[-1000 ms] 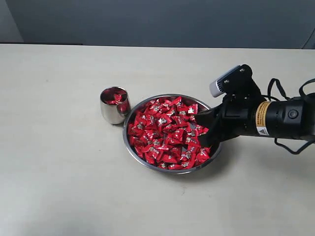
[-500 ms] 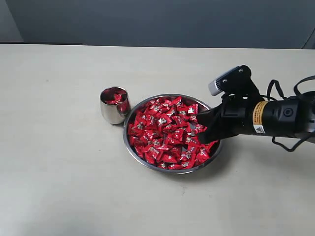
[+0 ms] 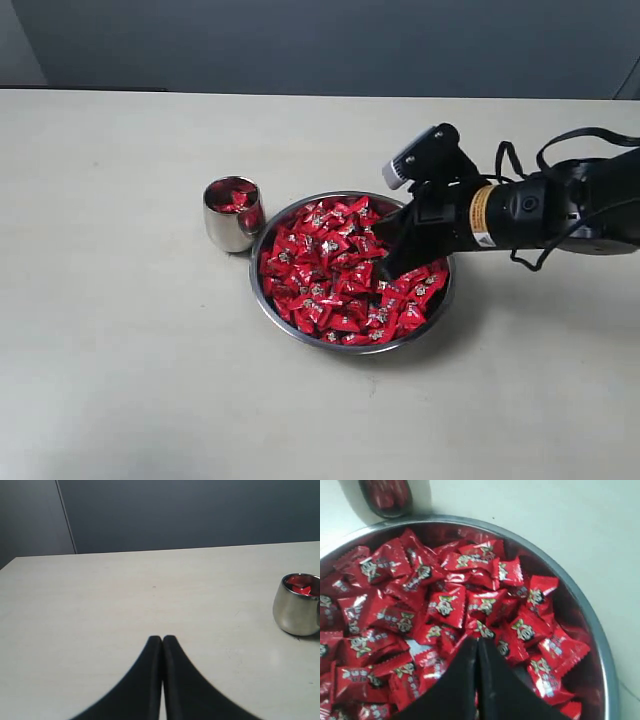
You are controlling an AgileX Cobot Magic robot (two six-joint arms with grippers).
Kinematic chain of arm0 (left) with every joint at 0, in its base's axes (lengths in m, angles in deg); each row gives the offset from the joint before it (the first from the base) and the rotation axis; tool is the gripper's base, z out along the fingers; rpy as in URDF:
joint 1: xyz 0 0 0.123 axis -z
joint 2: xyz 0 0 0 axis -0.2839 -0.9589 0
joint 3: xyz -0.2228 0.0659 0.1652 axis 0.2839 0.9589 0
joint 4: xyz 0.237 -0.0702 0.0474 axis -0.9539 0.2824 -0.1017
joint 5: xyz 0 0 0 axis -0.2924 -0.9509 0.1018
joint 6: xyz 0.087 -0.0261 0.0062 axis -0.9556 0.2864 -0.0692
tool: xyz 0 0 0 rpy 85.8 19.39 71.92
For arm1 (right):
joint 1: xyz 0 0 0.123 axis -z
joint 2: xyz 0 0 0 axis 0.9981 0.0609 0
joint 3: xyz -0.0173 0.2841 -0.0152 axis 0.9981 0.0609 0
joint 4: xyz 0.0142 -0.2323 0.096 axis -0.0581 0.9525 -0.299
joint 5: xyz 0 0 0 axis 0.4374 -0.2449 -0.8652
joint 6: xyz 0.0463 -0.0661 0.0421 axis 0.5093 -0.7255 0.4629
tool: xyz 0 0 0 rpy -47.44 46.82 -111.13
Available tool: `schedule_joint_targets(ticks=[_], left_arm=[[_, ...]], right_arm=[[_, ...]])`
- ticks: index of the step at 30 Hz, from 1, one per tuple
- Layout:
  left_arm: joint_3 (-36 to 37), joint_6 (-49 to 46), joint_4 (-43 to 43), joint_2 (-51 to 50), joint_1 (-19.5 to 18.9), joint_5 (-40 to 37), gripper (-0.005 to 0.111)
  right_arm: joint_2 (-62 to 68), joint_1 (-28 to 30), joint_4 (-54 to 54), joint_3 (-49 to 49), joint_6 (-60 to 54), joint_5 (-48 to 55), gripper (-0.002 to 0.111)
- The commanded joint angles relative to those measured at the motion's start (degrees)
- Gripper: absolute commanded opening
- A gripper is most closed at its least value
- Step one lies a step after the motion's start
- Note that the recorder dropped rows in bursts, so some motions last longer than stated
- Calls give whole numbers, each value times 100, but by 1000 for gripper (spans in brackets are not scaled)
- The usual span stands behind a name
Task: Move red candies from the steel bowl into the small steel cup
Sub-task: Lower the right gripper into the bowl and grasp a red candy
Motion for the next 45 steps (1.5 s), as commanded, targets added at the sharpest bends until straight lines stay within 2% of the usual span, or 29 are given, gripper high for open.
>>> schedule_joint_targets(ticks=[1, 3, 6, 12, 14, 19, 31, 45], left_arm=[[22, 9, 16, 26, -3, 11, 0], [22, 9, 16, 26, -3, 11, 0], [22, 9, 16, 26, -3, 11, 0], [22, 9, 16, 26, -3, 11, 0], [22, 9, 16, 26, -3, 11, 0], [22, 9, 16, 26, -3, 11, 0], [22, 9, 16, 26, -3, 11, 0], [22, 9, 16, 26, -3, 11, 0]], right_arm=[[-13, -375, 79, -213, -45, 523, -1], [42, -511, 79, -296, -45, 897, -1], [121, -522, 79, -296, -45, 919, 1], [121, -522, -116, -299, -45, 995, 41], [121, -522, -250, -348, -34, 1013, 46], [199, -522, -404, -484, 178, 989, 40], [672, -562, -358, -928, 564, 1059, 40], [920, -678, -358, -941, 590, 1465, 39]])
